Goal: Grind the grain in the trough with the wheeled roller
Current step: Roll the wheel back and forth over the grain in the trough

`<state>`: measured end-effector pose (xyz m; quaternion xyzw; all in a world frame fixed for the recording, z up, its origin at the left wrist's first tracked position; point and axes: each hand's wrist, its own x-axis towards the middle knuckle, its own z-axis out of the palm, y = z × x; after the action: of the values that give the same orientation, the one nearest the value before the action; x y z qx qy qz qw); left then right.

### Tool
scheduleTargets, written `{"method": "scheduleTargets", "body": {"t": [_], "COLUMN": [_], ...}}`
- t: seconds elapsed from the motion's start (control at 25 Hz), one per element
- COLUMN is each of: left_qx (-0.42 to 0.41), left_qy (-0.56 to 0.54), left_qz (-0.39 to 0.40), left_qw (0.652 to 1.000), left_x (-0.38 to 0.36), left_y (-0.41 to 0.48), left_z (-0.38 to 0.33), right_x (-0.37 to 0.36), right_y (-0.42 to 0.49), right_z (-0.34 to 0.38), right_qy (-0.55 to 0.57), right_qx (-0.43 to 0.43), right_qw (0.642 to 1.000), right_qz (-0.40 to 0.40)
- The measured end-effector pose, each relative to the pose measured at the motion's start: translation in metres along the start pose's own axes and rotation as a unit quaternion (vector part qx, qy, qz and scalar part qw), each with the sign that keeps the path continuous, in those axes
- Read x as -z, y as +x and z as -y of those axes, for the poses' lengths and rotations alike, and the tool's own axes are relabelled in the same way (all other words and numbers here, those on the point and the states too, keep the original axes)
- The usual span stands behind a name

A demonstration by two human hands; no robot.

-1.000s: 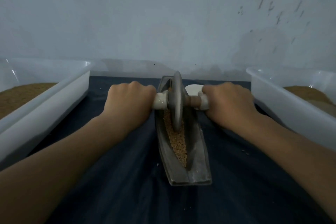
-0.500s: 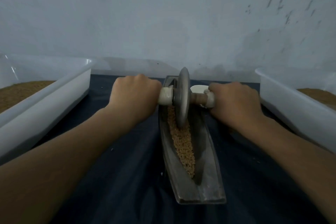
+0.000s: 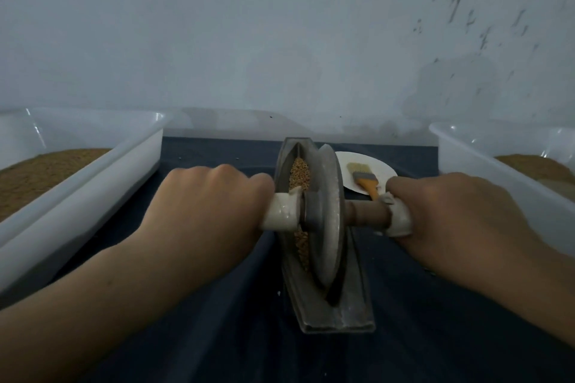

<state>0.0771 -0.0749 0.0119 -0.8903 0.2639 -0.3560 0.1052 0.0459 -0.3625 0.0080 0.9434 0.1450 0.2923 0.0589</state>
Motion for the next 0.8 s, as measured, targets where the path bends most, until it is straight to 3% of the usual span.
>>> {"method": "scheduleTargets", "body": {"t": [0.2, 0.36, 0.48, 0.8], "left_qx": [0.071, 0.12, 0.104, 0.01], "left_qy": [0.044, 0.038, 0.05, 0.005], "left_qz": [0.054, 0.064, 0.046, -0.005], "left_qw": [0.995, 0.99, 0.992, 1.0], "left_x": [-0.051, -0.078, -0.072, -0.011], "left_y": [0.032, 0.078, 0.079, -0.004], "left_z": [0.0, 0.01, 0.008, 0.001], "right_x": [-0.037, -0.076, -0.079, -0.014], "right_y": [0.043, 0.099, 0.091, 0.007], "right_z": [-0.002, -0.008, -0.012, -0.01], "right_qy": [-0.096, -0.045, -0.028, -0.016], "right_qx": [-0.06, -0.101, -0.102, 0.006], "right_qw": [0.993, 0.994, 0.994, 1.0], "right_qz": [0.022, 0.009, 0.004, 0.012]}}
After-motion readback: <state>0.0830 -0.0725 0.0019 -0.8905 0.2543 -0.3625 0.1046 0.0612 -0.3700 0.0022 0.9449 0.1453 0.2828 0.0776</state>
